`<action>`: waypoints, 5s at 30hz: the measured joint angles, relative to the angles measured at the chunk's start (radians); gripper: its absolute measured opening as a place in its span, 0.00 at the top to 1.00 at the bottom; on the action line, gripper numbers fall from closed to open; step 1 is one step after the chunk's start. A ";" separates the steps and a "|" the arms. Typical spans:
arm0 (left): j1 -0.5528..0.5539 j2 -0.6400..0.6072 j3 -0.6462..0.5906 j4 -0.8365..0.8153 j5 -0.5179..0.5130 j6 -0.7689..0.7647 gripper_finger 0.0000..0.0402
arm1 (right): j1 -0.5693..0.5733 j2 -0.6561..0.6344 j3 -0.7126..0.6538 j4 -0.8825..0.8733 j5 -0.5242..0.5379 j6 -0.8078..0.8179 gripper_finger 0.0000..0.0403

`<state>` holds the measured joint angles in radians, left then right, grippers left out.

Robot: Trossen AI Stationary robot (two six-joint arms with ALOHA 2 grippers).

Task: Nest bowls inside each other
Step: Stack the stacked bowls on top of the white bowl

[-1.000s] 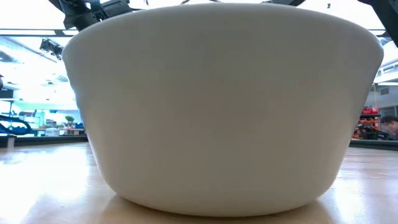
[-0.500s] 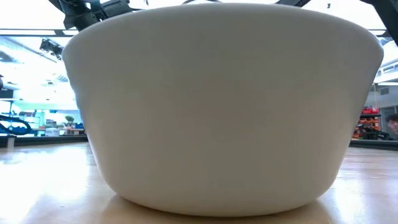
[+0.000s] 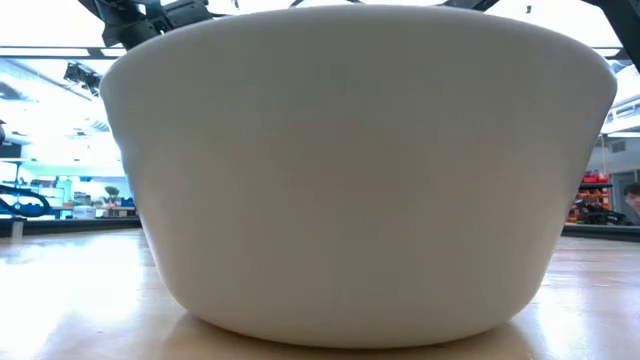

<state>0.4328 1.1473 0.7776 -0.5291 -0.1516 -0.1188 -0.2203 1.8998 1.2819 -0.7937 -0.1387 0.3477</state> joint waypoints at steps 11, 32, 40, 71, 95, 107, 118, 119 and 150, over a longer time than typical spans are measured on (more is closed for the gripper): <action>0.000 0.000 0.000 0.000 0.000 0.000 0.84 | -0.001 -0.035 0.058 -0.063 0.050 -0.021 0.89; 0.000 0.000 0.000 0.000 0.000 0.000 0.86 | 0.171 -0.041 0.518 -0.440 0.047 0.049 0.89; 0.000 0.000 0.000 0.000 0.000 -0.001 0.87 | 0.358 -0.043 0.621 -0.475 0.046 0.163 0.89; 0.000 0.000 0.000 0.000 0.000 -0.059 0.91 | 0.537 -0.009 0.258 0.006 -0.051 0.265 0.89; 0.000 0.000 -0.001 0.001 0.019 -0.072 0.94 | 0.461 0.142 0.265 0.043 -0.115 0.111 0.89; 0.000 0.000 -0.001 0.000 0.019 -0.069 0.93 | 0.306 0.104 0.262 -0.065 -0.042 0.021 0.89; 0.000 0.000 -0.001 0.000 0.019 -0.069 0.94 | 0.155 0.101 0.264 -0.154 -0.050 -0.019 0.90; 0.000 0.000 -0.001 0.000 0.019 -0.069 0.94 | 0.145 0.101 0.265 -0.158 -0.050 -0.023 0.90; 0.000 0.000 0.000 0.000 0.019 -0.069 0.95 | 0.102 0.112 0.371 -0.313 0.052 0.031 0.60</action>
<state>0.4324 1.1473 0.7773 -0.5290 -0.1329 -0.1883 -0.1181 2.0121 1.6528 -1.1064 -0.0866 0.3785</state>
